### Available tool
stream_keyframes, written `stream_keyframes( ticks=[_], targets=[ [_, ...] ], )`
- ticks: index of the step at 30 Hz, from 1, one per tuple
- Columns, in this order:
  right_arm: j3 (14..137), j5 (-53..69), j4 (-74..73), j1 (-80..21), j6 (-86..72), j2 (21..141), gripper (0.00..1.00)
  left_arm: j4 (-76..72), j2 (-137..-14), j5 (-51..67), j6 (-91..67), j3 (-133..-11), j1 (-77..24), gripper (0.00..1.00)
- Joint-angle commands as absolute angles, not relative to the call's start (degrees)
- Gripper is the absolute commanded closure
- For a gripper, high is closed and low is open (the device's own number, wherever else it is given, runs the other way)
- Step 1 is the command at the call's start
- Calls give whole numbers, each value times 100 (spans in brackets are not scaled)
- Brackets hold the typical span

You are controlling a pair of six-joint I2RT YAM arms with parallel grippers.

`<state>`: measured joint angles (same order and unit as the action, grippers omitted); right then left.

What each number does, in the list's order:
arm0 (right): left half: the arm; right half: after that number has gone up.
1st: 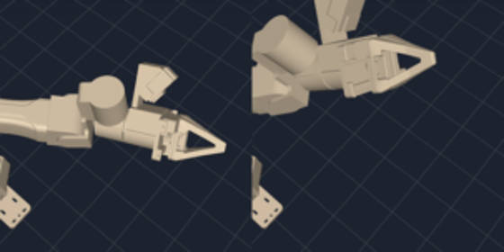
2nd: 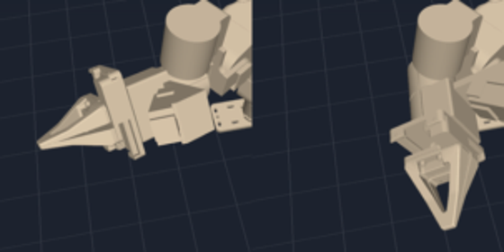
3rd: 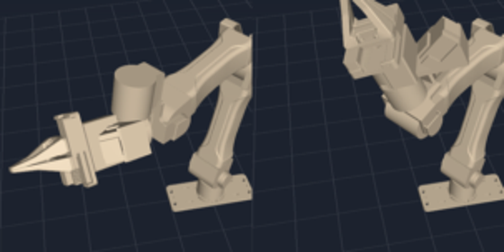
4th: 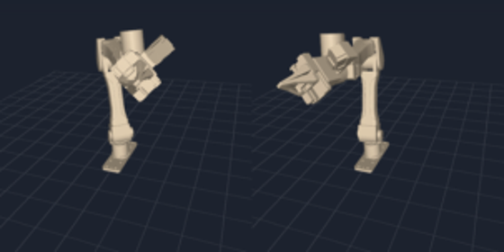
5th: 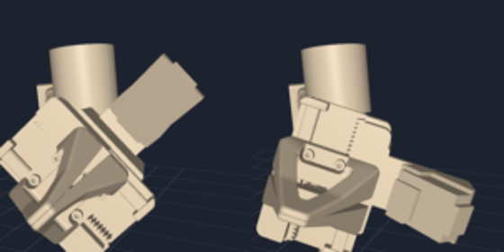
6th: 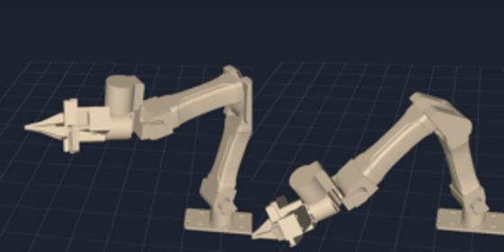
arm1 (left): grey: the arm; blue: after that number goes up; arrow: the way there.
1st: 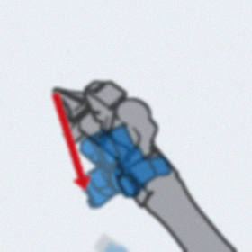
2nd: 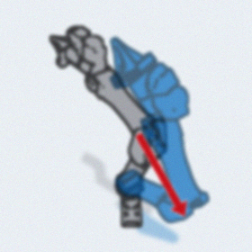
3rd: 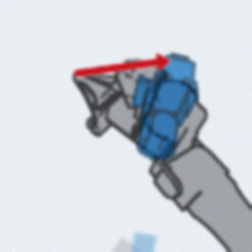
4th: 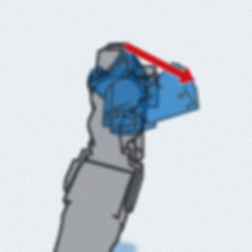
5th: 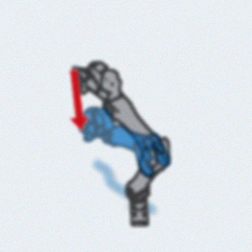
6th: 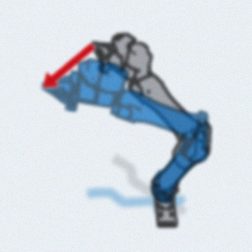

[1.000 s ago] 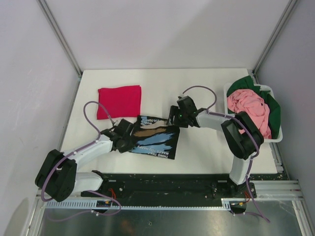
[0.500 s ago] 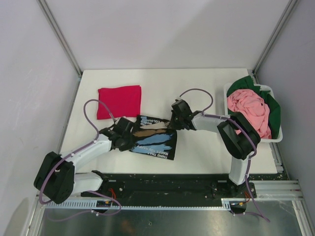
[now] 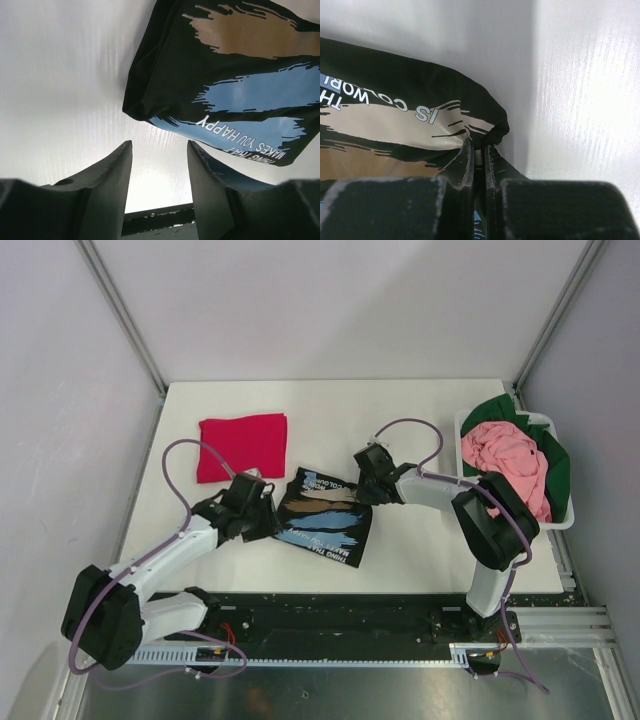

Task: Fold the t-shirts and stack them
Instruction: Put the neatly folded tshirt into the corner of the board with both arms

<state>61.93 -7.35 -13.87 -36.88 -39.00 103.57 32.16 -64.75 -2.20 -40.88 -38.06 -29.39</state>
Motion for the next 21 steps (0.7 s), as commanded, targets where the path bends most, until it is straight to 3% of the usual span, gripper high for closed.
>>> stream_keyframes(
  ticks=[1, 12, 21],
  targets=[
    [6161, -984, -1520, -3679, -3847, 10171, 100, 2984, -6582, -53, -3876, -4049, -2819, 45],
    [6169, -891, -1456, -3682, -3832, 10198, 100, 2274, -7272, 158, -3731, -3987, -2375, 40],
    [6164, -874, -1492, -3684, -3818, 10191, 100, 2076, -7662, 152, -3967, -3631, -2277, 49]
  ],
)
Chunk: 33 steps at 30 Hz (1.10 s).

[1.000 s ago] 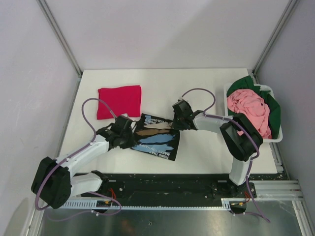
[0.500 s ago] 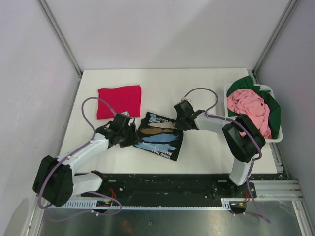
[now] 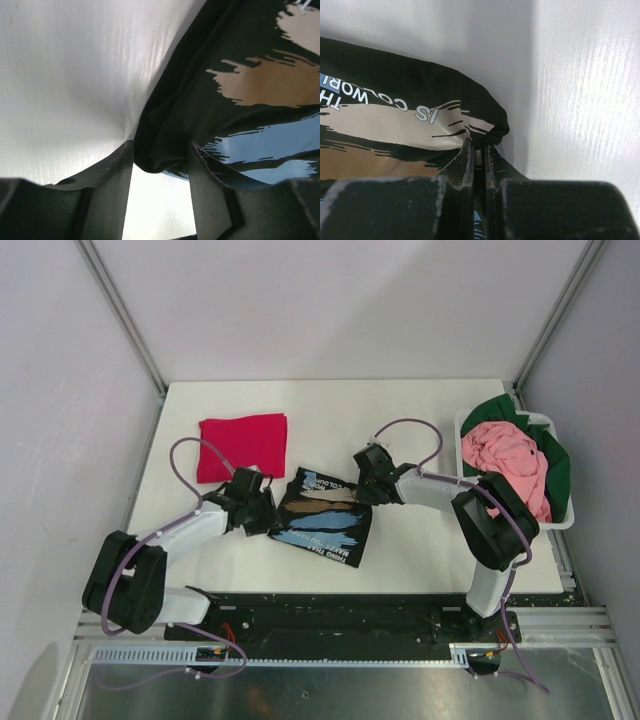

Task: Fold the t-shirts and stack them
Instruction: Put the neatly folded tshirt into the corner of the board with both arms

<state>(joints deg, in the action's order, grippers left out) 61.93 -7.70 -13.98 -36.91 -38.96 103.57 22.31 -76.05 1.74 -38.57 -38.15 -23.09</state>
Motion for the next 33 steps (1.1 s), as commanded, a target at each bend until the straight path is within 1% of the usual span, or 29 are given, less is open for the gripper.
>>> stream_keyframes(
  ticks=[1, 5, 8, 13, 16, 18, 20, 24, 25, 28, 33],
  targets=[
    [6167, -872, -1502, -3679, -3812, 10189, 100, 2075, -7650, 151, -3996, -3578, -2277, 50],
    [6166, -886, -1513, -3668, -3819, 10186, 100, 2104, -7523, 136, -4120, -3346, -2285, 51],
    [6166, -862, -1485, -3664, -3829, 10194, 100, 2161, -7467, 160, -4199, -3234, -2278, 49],
    [6164, -809, -1410, -3669, -3839, 10219, 100, 2169, -7602, 274, -4313, -3213, -2281, 47],
    [6180, -772, -1362, -3663, -3833, 10210, 100, 2148, -7682, 262, -4346, -3242, -2286, 50],
    [6208, -734, -1340, -3662, -3832, 10206, 100, 2134, -7682, 257, -4323, -3287, -2290, 56],
    [6252, -684, -1302, -3675, -3828, 10198, 100, 2122, -7644, 284, -4291, -3353, -2297, 64],
    [6476, -633, -1380, -3793, -3819, 10142, 100, 2115, -7470, 441, -4147, -3580, -2308, 92],
    [6560, -659, -1441, -3843, -3812, 10090, 100, 2112, -7396, 484, -4095, -3653, -2314, 96],
    [6769, -783, -1628, -3962, -3779, 9865, 100, 2156, -7146, 615, -3923, -3870, -2327, 99],
    [7081, -972, -1897, -4065, -3681, 9538, 100, 2328, -6763, 759, -3702, -4193, -2335, 100]
  ],
)
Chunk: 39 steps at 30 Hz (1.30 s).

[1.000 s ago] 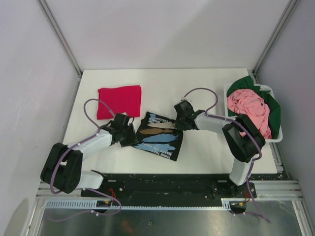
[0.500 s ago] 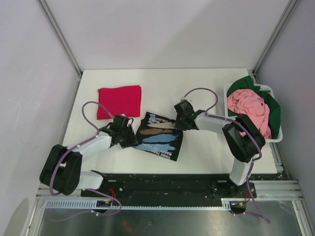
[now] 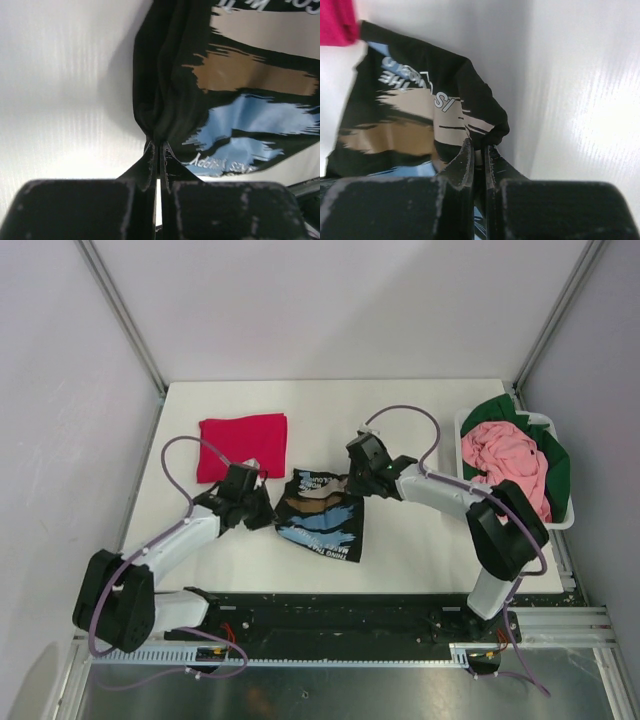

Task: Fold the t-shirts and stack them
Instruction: Put the neatly folded tshirt into the corner of the board with both arms

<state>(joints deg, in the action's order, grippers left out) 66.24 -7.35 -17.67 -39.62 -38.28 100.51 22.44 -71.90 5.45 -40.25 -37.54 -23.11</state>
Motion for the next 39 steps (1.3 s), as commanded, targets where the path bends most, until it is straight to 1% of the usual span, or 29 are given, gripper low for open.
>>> stream_keyframes(
  ticks=[1, 8, 14, 18, 24, 32, 35, 39],
  targets=[
    [7126, -996, -1928, -4076, -3673, 9497, 100, 2359, -6708, 775, -3675, -4250, -2336, 100],
    [7465, -1072, -1999, -4195, -3558, 9381, 100, 2511, -6509, 833, -3533, -4676, -2334, 100],
    [8109, -1171, -1814, -4198, -3189, 9641, 100, 2679, -6412, 233, -3399, -5159, -2209, 100],
    [9139, -1223, -1883, -4168, -2848, 10231, 100, 2695, -6589, 37, -3355, -5481, -1872, 100],
    [10897, -1152, -1971, -4140, -2511, 11516, 100, 2691, -7133, -308, -3439, -5998, -1287, 100],
    [13682, -919, -2541, -4139, -2551, 13387, 100, 2658, -7900, -663, -3587, -6681, -617, 100],
    [14136, -821, -2472, -4139, -2676, 13754, 100, 2658, -8116, -621, -3598, -6842, -317, 100],
    [14149, -819, -2103, -4137, -2846, 13886, 100, 2656, -8314, -528, -3602, -6961, -50, 100]
  ],
)
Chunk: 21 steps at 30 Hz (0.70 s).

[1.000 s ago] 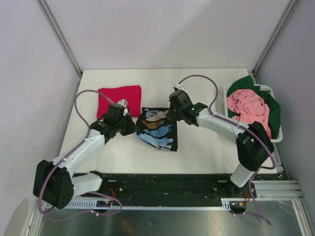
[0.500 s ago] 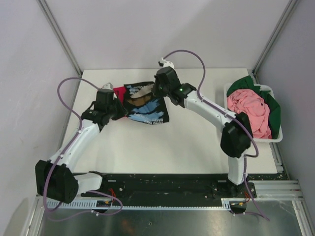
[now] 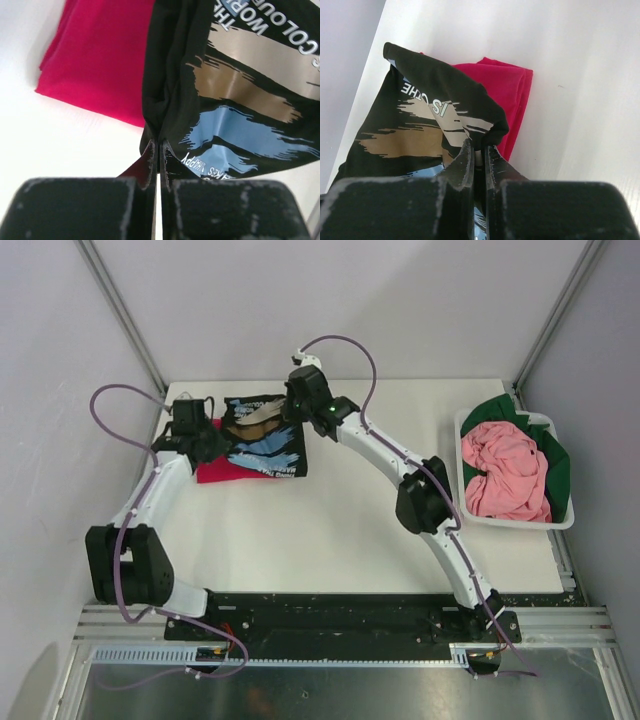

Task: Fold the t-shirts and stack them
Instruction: Put the neatly folded tshirt into the corner of the board with both arms

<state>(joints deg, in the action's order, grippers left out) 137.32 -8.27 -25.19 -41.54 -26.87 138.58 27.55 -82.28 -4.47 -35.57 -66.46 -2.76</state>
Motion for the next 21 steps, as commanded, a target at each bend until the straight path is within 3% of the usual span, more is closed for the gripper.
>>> stream_keyframes(
  ticks=[1, 21],
  targets=[
    [14150, -827, -2010, -4139, -2882, 13913, 100, 2660, -8341, -528, -3625, -6965, 58, 100],
    [14141, -743, -660, -4224, -3102, 14311, 100, 2656, -8902, -483, -3705, -7096, 630, 100]
  ],
)
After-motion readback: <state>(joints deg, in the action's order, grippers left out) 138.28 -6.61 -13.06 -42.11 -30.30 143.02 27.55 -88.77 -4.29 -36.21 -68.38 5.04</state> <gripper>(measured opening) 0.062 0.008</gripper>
